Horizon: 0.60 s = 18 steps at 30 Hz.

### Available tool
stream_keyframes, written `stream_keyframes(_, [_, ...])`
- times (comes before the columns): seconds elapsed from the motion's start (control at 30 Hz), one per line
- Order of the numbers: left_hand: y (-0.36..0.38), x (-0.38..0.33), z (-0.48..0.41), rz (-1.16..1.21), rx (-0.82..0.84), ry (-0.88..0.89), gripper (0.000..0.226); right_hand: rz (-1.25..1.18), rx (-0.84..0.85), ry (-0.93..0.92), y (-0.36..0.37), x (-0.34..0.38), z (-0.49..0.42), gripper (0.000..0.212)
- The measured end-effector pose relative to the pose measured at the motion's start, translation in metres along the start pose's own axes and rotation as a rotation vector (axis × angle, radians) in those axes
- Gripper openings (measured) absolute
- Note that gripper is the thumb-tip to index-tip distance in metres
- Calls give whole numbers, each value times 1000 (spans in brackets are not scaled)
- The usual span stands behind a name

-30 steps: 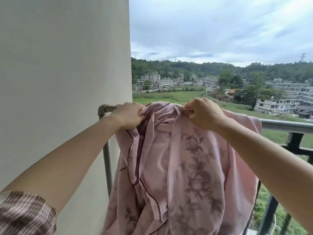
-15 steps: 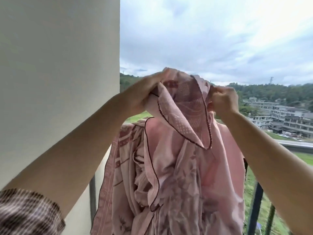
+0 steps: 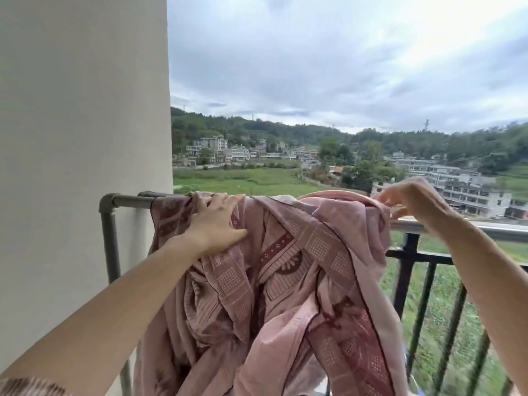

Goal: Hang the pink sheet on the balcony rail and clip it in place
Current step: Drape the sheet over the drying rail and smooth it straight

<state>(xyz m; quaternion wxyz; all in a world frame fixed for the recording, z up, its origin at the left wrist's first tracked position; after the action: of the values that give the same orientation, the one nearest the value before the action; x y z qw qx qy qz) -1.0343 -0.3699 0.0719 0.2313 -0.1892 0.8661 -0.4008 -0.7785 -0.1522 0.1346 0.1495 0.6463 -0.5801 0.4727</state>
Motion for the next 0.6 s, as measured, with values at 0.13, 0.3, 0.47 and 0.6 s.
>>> stream_keyframes(0.13, [0,-16,-9,-17,-81,-18,73,244,91,-340,55,74,13,55])
stream_keyframes(0.3, [-1,-18,-10,-53,-104,-26,67,981,98,-701,147,74,40,33])
stream_keyframes(0.47, [0,-17,-7,-88,-127,-51,56,577,-222,-450,82,60,-9,20])
stream_keyframes(0.6, [-6,-18,-9,-114,-176,-128,38,-109,-834,69,-60,-1,-41,25])
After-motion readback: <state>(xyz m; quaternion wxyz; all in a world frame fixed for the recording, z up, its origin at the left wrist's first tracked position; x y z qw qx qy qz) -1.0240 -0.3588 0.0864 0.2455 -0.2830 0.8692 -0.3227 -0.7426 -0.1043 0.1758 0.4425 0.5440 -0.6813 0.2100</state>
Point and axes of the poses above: each hand's wrist, its own z-axis away from the middle knuckle, its own y-axis out of the palm, x = y × z, the point moved 8 cm from there along -z, towards the middle knuckle, and after that the axes turned 11 degrees about -x, right-handed, at the moved point
